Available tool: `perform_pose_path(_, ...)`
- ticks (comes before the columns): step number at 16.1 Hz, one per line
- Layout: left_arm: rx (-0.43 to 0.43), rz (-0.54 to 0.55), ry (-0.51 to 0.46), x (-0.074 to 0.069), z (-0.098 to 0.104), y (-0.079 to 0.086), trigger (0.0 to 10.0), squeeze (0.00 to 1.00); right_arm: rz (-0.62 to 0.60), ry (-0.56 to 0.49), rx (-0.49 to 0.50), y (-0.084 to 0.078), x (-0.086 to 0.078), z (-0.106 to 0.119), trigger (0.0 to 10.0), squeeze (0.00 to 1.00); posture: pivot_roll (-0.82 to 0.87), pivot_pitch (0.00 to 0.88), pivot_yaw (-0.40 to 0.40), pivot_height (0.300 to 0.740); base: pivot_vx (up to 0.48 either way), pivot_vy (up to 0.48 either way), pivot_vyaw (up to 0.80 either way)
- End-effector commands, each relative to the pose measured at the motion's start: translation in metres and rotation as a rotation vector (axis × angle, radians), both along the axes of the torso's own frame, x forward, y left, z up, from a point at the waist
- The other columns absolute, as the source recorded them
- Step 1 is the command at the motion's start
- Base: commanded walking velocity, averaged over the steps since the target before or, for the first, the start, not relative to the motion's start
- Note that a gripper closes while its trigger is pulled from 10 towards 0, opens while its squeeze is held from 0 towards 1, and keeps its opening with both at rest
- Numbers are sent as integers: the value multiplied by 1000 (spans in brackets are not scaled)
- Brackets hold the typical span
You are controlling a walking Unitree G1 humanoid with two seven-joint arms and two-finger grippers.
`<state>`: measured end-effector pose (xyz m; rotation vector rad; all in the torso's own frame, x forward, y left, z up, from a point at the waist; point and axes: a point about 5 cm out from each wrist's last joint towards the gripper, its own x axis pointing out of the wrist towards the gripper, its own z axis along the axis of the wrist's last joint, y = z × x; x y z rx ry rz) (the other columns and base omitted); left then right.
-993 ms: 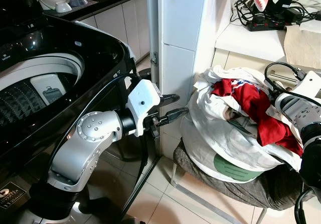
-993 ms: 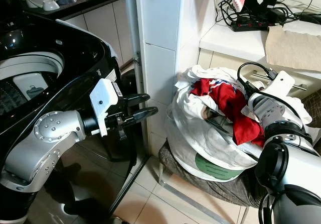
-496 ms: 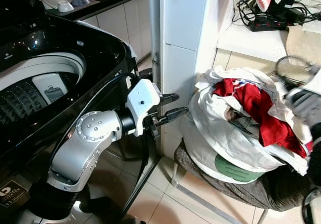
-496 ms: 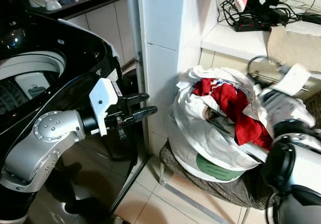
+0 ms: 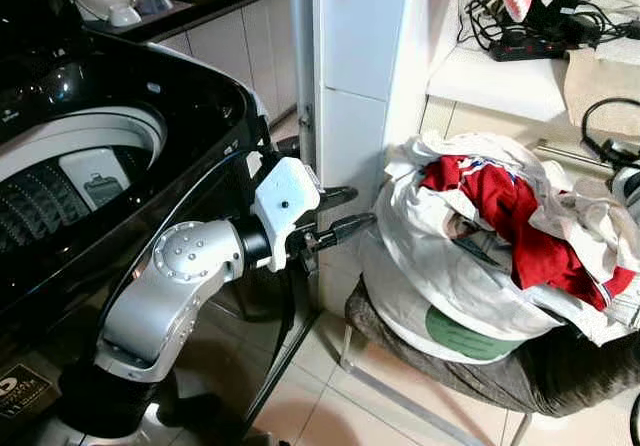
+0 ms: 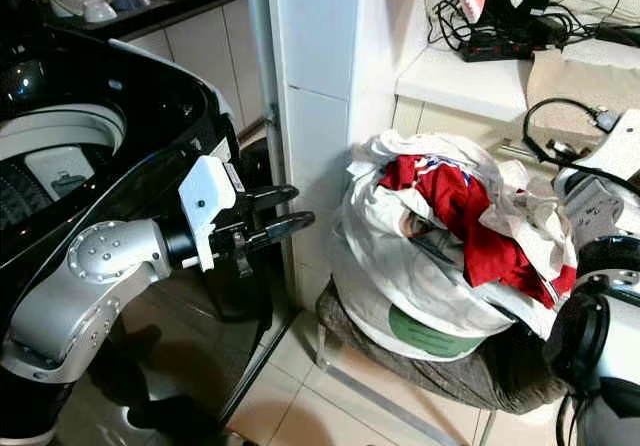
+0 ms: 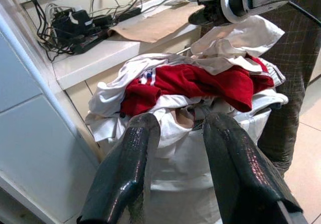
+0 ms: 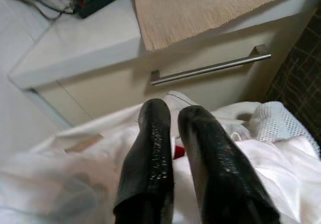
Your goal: Clothes washing
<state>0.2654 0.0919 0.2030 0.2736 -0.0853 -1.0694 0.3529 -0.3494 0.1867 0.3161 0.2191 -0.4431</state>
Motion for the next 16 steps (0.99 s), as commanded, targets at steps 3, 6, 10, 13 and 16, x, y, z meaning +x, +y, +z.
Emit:
perform_pose_path(3,19,-20,-23,-2,4,-2,10000,0,93,-47,-123,4,2,13,10000,1000,-21,0,61,740,0,0,0)
perform_pose_path(6,24,-19,-30,1,6,-2,10000,0,268,-143,-145,27,12,35,10000,1000,-19,0,61,740,0,0,0)
perform_pose_path(10,34,-15,-36,3,6,0,10000,0,174,-185,-292,19,13,63,10000,1000,-17,0,61,740,0,0,0)
perform_pose_path(13,34,-20,-37,2,7,-1,10000,0,35,-36,-278,-1,2,47,10000,1000,-15,0,49,740,0,0,0)
perform_pose_path(16,29,-60,-21,-4,7,-4,10000,0,-97,83,-109,-22,-20,8,10000,1000,-12,0,51,740,0,0,0)
